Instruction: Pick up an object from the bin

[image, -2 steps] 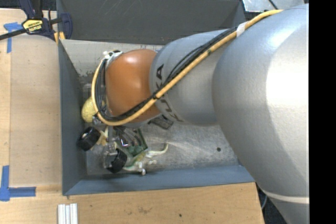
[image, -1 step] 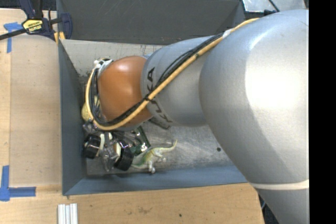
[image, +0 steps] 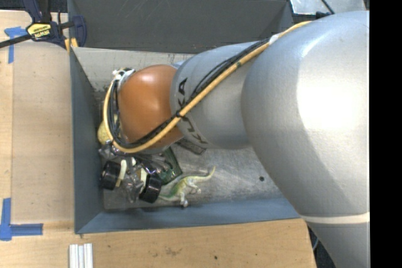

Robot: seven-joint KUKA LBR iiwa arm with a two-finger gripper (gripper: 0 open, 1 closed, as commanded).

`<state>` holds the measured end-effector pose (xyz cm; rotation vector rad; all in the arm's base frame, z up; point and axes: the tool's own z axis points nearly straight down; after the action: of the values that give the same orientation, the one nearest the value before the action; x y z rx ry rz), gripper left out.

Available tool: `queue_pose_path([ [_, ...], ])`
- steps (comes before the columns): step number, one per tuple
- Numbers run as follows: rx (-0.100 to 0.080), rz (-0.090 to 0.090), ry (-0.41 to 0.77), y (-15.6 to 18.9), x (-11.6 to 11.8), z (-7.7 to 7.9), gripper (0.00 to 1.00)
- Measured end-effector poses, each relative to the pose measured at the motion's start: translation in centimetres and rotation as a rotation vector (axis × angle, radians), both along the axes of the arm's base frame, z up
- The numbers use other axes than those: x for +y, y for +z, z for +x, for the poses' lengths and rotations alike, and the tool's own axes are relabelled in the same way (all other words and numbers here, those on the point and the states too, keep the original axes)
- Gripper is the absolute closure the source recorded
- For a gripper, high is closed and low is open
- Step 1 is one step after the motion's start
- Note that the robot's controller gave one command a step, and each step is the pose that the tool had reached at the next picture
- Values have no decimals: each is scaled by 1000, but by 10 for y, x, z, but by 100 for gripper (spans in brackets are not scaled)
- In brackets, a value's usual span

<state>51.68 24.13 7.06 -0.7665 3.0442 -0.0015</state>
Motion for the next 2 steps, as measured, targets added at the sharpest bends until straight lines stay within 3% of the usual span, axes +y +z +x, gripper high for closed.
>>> queue_pose_path([
  [1,-8,-2,495,6,0,-1,100],
  [2,-8,-2,495,6,0,-1,100],
])
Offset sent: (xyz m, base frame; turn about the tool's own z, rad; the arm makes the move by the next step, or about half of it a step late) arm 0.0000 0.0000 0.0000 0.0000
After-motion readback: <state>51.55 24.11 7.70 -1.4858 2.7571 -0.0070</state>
